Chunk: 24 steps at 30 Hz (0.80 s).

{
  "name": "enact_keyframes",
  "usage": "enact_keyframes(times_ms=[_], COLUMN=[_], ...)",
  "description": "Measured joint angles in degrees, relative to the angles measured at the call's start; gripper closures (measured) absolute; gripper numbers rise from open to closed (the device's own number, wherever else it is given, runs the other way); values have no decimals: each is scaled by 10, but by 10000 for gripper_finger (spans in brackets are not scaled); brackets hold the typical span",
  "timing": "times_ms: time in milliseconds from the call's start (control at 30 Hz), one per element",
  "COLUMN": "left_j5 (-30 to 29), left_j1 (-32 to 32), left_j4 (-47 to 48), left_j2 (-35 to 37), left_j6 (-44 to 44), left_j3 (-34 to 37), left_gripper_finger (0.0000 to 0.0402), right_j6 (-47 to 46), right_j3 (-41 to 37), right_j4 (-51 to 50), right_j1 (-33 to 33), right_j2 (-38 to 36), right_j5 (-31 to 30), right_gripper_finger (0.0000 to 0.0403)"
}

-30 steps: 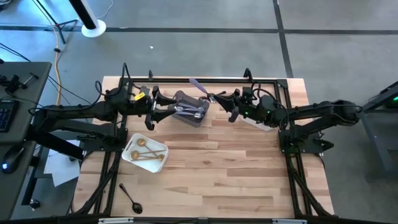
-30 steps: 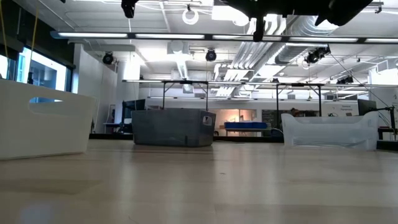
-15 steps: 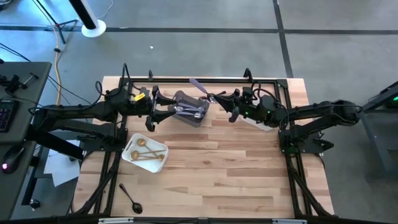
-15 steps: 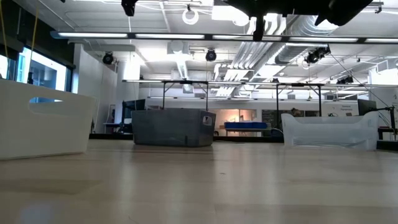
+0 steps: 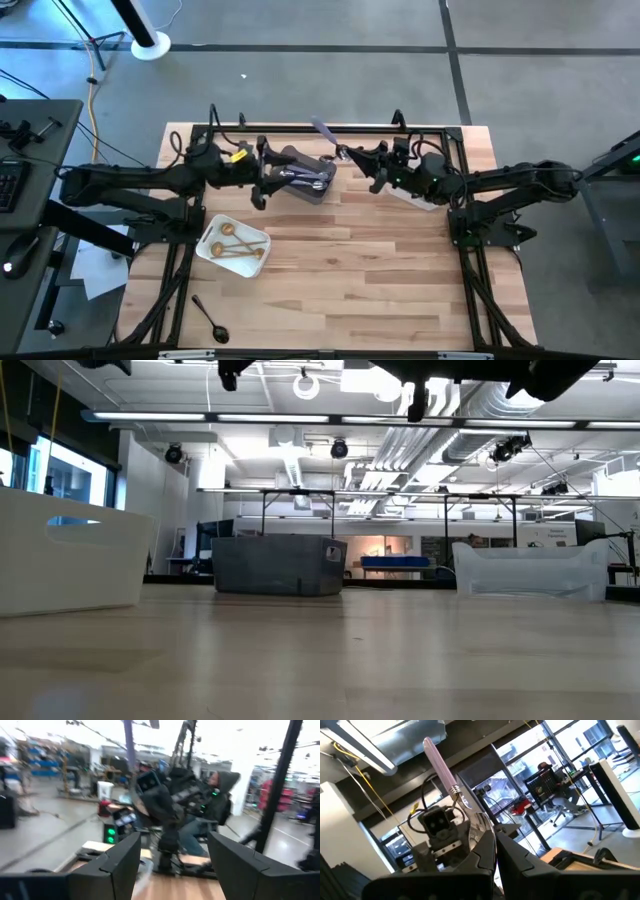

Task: Sort silverware by color (type)
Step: Put the purple spoon into the black bin

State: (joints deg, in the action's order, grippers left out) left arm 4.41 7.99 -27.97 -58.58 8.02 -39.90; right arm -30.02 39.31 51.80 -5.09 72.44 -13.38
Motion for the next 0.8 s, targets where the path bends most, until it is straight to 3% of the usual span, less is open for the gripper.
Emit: enact_keyframes(times_ms=[233,433,800], left_j5=[-36,-5,-11], left_j1=[6,10,10], left_j4=[-110,-109,-111], left_j2=[-54,-82,-73], left_j6=[-10,7,-6], left_j3=[-2,-28,-29], left_gripper_finger=[181,181,181], right_j6=[-5,-5,-10], right_j3=[0,30,35], right_j4=[3,7,31], right_j1=[11,15,14], right_j2=[8,51,67], right_j5=[-4,-5,12], right_gripper_finger=[403,403,403])
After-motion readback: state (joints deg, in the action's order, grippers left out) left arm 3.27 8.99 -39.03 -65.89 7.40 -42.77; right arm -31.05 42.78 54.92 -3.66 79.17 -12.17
